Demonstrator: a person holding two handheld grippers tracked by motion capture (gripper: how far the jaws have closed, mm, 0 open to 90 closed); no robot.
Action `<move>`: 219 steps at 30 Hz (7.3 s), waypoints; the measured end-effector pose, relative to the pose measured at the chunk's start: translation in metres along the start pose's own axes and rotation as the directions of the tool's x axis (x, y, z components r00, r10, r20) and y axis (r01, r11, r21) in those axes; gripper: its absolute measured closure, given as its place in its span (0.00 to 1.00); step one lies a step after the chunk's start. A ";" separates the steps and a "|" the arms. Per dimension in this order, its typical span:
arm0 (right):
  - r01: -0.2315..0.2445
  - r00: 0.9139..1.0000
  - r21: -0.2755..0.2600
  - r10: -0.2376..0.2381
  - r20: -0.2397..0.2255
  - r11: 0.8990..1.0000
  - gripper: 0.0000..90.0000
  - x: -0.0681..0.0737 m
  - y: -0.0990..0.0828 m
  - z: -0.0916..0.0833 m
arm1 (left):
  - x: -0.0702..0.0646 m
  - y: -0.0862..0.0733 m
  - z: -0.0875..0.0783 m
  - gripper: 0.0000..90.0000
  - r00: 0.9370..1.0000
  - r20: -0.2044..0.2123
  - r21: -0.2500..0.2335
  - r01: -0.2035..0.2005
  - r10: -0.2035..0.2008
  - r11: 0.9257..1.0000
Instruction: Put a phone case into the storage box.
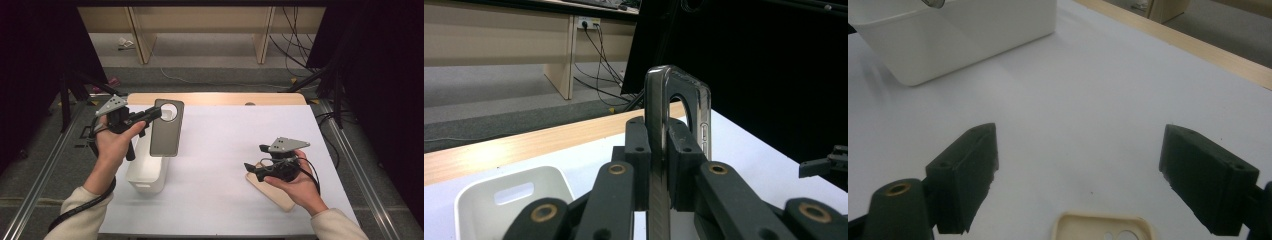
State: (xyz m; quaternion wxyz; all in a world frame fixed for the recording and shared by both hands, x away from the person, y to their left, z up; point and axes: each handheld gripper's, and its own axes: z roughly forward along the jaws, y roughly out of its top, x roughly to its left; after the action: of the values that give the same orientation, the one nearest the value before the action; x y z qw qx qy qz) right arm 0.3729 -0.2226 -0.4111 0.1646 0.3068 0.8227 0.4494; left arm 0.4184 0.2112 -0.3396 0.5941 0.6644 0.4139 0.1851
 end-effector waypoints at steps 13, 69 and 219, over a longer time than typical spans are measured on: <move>-0.007 1.000 -0.002 0.007 0.004 1.000 0.19 -0.001 -0.001 0.000 | 0.018 0.011 0.001 0.90 1.000 -0.005 -0.009 -0.001 0.000 1.000; -0.018 1.000 -0.002 0.018 0.003 1.000 0.18 -0.003 -0.002 0.000 | 0.081 0.010 0.032 0.90 0.995 -0.098 0.066 0.001 0.006 0.998; -0.049 0.997 0.038 0.047 0.058 0.998 0.18 -0.023 -0.008 -0.009 | 0.044 -0.039 -0.003 0.00 0.983 -0.171 0.173 -0.043 0.073 0.984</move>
State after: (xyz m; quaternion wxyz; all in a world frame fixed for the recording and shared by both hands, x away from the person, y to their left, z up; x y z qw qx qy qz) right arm 0.3826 -0.2459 -0.4129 0.1710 0.3424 0.8187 0.4281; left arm 0.4287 0.2450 -0.3867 0.4910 0.7052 0.4593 0.2249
